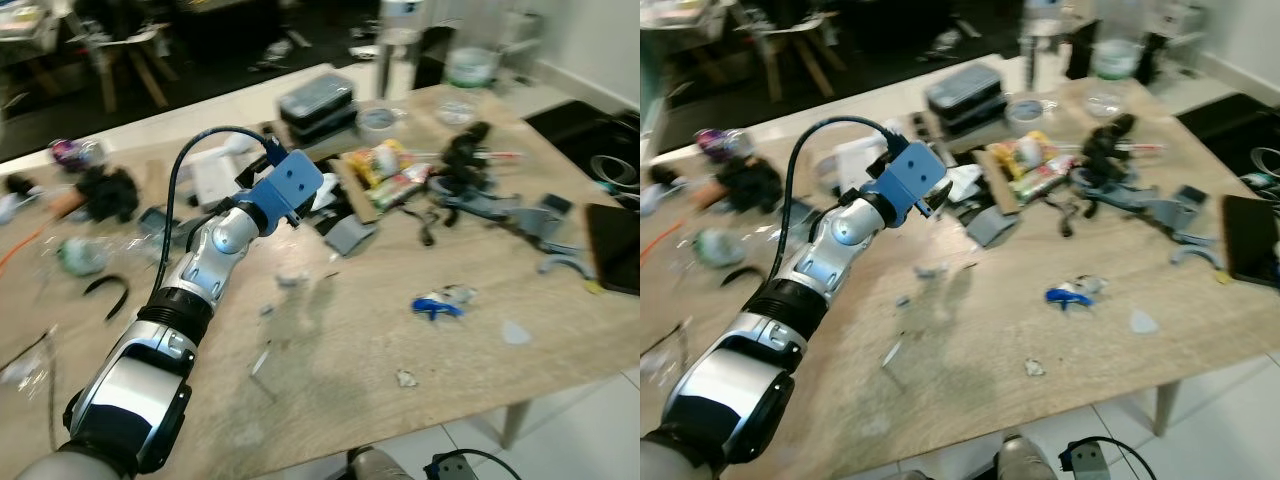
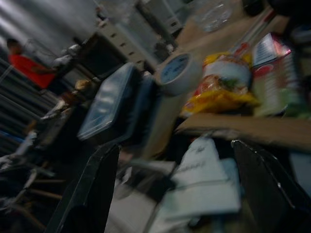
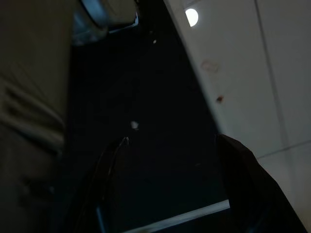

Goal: Picking trash to rubbish bin

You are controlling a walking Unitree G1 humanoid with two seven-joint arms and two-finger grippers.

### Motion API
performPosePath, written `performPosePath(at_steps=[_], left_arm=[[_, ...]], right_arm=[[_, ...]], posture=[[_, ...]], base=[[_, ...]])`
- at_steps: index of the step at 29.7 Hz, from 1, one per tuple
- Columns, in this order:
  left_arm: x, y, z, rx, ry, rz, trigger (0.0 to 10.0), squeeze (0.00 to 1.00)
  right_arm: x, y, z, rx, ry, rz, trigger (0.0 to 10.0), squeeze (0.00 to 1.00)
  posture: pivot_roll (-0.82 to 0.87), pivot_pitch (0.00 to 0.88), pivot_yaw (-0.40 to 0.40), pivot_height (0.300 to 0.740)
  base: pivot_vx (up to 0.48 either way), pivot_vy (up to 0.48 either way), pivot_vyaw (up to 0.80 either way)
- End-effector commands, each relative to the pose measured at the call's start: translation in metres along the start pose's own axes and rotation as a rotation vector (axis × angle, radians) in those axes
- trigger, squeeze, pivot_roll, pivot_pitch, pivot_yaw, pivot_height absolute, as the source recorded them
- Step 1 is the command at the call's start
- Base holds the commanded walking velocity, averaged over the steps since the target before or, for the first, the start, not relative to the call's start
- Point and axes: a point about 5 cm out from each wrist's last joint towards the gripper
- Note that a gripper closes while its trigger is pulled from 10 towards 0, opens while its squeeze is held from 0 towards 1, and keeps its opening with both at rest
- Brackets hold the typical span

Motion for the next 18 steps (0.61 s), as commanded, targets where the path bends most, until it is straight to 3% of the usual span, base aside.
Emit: performPosePath(at_steps=[1,9,11,14,16,17,18], left_arm=[[-0.005,-0.013,0.004,-0.062,0.033,0.026,10.0,0.00],[-0.023,-0.022,0.007,-0.113,0.136,0.046,10.0,0.00],[-0.052,-0.033,0.017,-0.181,0.269,0.025,10.0,0.00],[-0.065,-0.037,0.023,-0.212,0.321,0.008,10.0,0.00],[-0.089,-0.045,0.035,-0.273,0.412,-0.026,10.0,0.00],[-0.089,-0.045,0.035,-0.273,0.412,-0.026,10.0,0.00],[-0.100,-0.049,0.043,-0.303,0.444,-0.036,10.0,0.00]], right_arm=[[-0.007,-0.005,0.000,-0.020,0.025,-0.017,10.0,0.00],[-0.007,-0.006,0.000,-0.019,0.022,-0.022,10.0,0.00],[-0.006,-0.006,0.000,-0.019,0.018,-0.025,10.0,0.00],[-0.005,-0.006,0.000,-0.019,0.017,-0.024,10.0,0.00],[-0.004,-0.005,0.000,-0.018,0.014,-0.023,10.0,0.00],[-0.004,-0.005,0.000,-0.018,0.014,-0.023,10.0,0.00],[-0.004,-0.005,0.000,-0.018,0.014,-0.022,10.0,0.00]], posture=[[-0.06,0.132,0.125,0.740],[-0.07,0.135,0.122,0.740],[-0.07,0.134,0.114,0.740],[-0.07,0.134,0.114,0.740],[-0.08,0.133,0.112,0.740],[-0.08,0.133,0.112,0.740],[-0.08,0.133,0.112,0.740]], base=[[0.000,0.000,-0.80],[0.000,0.000,-0.80],[0.000,0.000,0.00],[0.000,0.000,0.00],[0.000,0.000,0.00],[0.000,0.000,0.00],[0.000,0.000,0.00]])
Point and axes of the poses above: a point about 5 cm out from each wrist's last joint towards the gripper, its own z axis pointing back from the gripper into the wrist, its own y axis along the axis of the wrist's last joint, x = y × z, and after that the axes turned 11 degrees about z, right-handed
